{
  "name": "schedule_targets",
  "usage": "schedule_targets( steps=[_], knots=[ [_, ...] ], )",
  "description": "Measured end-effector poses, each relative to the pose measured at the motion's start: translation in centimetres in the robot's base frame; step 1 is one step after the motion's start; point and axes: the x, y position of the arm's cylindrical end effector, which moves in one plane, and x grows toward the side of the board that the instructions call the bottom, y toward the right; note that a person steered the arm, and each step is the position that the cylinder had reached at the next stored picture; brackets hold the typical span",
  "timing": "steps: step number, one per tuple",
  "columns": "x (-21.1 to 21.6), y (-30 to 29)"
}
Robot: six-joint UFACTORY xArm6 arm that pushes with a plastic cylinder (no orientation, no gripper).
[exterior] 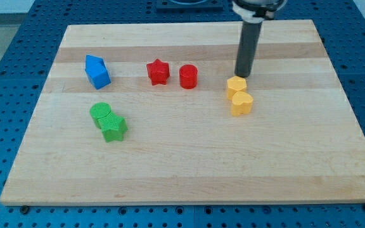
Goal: Move the yellow hexagon into the red circle
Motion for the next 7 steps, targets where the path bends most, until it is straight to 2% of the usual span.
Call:
schedule_targets(
  steps=[1, 3, 4, 5, 6, 7],
  knots=[
    [0.9, -1.2],
    [1.0, 5.5],
    [4.2, 4.4],
    [6.6, -0.6],
    [6.6, -2.8],
    [6.2, -0.1]
  ],
)
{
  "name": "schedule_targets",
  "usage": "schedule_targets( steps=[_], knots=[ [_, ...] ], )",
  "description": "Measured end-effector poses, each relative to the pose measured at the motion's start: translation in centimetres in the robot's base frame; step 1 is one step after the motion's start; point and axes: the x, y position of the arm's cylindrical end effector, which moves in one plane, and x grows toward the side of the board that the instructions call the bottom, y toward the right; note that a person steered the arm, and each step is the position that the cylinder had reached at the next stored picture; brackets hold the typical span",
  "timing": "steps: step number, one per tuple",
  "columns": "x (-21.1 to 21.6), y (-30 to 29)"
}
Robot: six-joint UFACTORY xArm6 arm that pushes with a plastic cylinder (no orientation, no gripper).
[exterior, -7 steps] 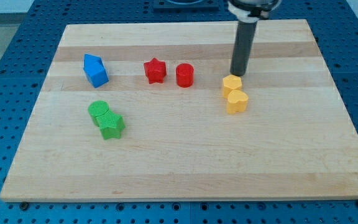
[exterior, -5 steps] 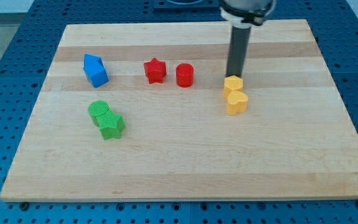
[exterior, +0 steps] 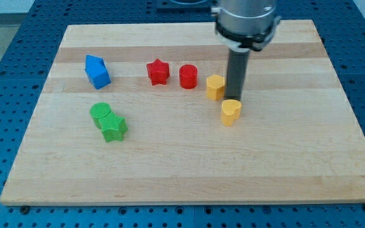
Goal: Move the yellow hexagon into the red circle
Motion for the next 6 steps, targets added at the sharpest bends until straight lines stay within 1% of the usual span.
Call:
schedule_targets(
  steps=[1, 3, 4, 5, 6],
  knots=[
    [-1.4, 3.0],
    [-3.1, -3.8],
    [-3.1, -5.4],
    [-3.1, -3.9],
    [-2.8, 2.3]
  ],
)
